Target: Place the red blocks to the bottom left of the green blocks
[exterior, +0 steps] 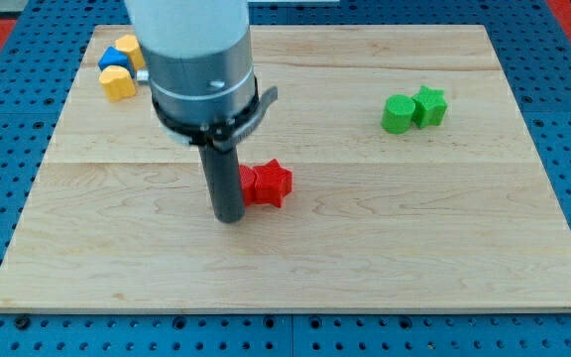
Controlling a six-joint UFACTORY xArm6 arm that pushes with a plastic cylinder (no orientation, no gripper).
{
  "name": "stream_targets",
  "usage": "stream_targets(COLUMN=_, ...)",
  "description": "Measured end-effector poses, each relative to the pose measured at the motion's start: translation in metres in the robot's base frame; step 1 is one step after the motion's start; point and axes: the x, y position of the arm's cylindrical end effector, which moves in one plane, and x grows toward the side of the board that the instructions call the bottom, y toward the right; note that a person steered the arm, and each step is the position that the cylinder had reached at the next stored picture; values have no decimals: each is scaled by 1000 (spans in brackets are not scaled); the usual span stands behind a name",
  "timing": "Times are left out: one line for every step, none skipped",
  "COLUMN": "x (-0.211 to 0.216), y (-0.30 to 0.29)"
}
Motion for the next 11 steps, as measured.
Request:
stream_targets(x=-3, y=4)
stream_targets(x=-1, y=26)
stream_targets(x=-18, y=68)
stream_targets(x=-46, y=55)
stream_targets(x=-48, y=100)
stream_targets(x=-57, y=160)
stream_targets(x=-62, y=195)
stream_targets(x=32, y=165)
stream_targets(x=39, y=69)
stream_targets(x=-23, y=-21)
stream_targets(x=-57, y=-19)
